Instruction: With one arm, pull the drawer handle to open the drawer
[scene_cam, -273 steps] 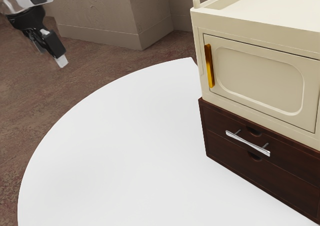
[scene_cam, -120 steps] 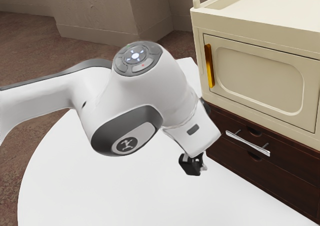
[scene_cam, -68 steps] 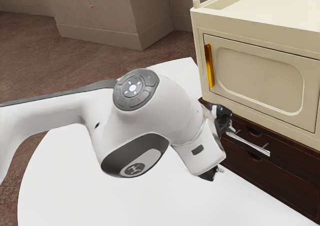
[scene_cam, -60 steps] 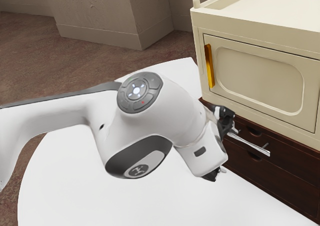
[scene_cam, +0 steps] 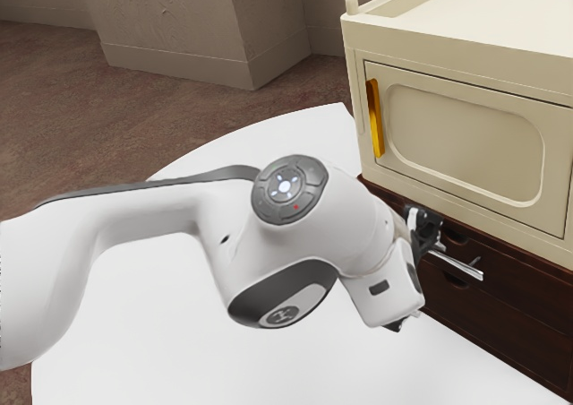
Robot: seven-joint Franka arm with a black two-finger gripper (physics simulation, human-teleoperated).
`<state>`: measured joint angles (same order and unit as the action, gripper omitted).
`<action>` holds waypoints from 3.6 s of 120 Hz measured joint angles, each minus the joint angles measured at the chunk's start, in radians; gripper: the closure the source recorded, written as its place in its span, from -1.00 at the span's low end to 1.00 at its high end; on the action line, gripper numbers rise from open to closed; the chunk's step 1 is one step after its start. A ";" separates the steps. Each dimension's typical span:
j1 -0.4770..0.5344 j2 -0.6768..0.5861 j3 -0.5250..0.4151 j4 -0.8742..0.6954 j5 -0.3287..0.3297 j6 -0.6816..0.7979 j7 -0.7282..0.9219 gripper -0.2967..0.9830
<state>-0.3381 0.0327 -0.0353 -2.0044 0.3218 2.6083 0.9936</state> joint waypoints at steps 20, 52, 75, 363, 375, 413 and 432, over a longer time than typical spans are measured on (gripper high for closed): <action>-0.001 0.002 0.005 -0.008 0.006 0.007 0.014 -0.58; -0.005 -0.014 0.006 -0.030 0.003 -0.007 0.035 -0.72; -0.014 -0.038 0.006 -0.023 0.011 -0.079 0.047 -0.53; -0.035 -0.376 -0.112 -0.047 -0.031 -0.641 0.056 -0.53; -0.035 -0.314 -0.112 0.045 -0.031 -0.670 0.046 -0.53; 0.026 -0.140 -0.102 0.304 -0.029 -0.796 -0.039 -0.54; 0.099 -0.121 -0.100 0.359 -0.030 -0.870 -0.150 -0.54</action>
<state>-0.2395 -0.0881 -0.1354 -1.6454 0.2921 1.7381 0.8433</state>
